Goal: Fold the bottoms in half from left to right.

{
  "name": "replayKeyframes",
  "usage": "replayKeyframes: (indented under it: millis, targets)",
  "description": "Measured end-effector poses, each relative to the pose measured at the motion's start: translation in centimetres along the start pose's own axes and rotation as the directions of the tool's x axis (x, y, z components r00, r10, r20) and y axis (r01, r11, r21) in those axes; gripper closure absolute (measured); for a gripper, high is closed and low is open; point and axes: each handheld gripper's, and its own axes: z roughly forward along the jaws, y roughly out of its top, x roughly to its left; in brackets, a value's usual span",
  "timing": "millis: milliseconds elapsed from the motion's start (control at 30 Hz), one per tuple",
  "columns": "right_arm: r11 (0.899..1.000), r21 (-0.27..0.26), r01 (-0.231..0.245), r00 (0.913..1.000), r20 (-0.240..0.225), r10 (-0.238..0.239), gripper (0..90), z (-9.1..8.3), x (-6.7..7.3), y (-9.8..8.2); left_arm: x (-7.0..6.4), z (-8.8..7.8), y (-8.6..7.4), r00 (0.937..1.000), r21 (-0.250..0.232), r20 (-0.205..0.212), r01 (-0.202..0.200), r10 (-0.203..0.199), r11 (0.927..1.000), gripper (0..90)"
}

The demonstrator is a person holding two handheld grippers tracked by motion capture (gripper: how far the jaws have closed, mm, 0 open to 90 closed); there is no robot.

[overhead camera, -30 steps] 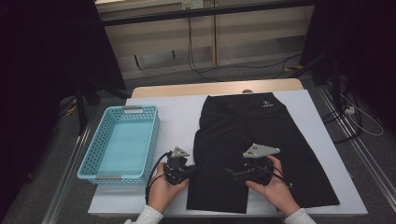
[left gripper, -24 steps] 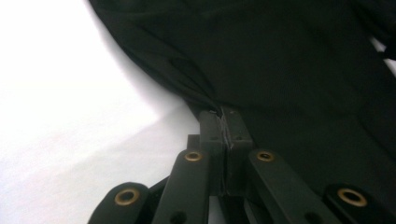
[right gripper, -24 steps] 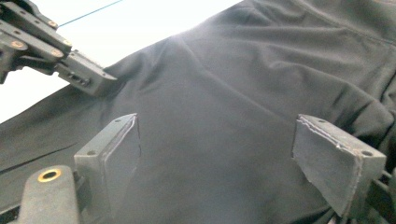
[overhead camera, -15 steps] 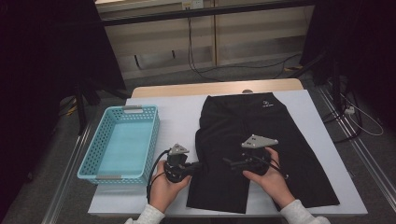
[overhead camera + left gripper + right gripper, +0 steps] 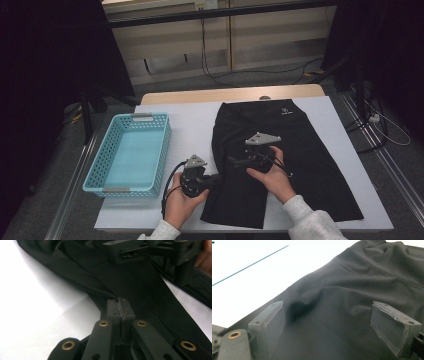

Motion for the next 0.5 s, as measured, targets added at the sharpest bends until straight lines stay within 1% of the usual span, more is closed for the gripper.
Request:
replayKeyframes:
  millis: [100, 300, 433, 467, 500]
  targets:
    - [1.000, -0.009, -0.005, 1.0000, -0.003, 0.005, 13.4, 0.7, 0.1, 0.2, 0.1, 0.0, 0.0, 1.0000, -0.006, 0.001, 0.006, -0.006, 1.0000, 89.2]
    - [1.000, 0.013, -0.014, 0.9999, -0.003, 0.014, 12.5, 2.0, -0.1, 0.8, 0.0, 0.1, 0.1, 1.0000, -0.007, 0.002, 0.008, -0.008, 0.9999, 89.2]
    - [1.000, 0.027, -0.011, 0.9999, 0.003, 0.011, 12.6, 3.0, -0.2, 1.4, -0.4, 0.2, 0.2, 0.9999, -0.015, 0.011, -0.005, 0.006, 0.9999, 89.2]
    - [0.999, 0.034, -0.001, 1.0000, 0.004, 0.001, 12.5, 3.2, -0.2, 1.6, -0.5, 0.2, 0.2, 0.9998, -0.011, 0.013, -0.013, 0.013, 0.9999, 89.2]
    - [0.999, 0.038, 0.003, 1.0000, 0.000, -0.003, 12.7, 3.5, 0.0, 1.7, -0.6, 0.3, 0.2, 0.9998, -0.018, 0.016, -0.014, 0.014, 0.9997, 89.2]
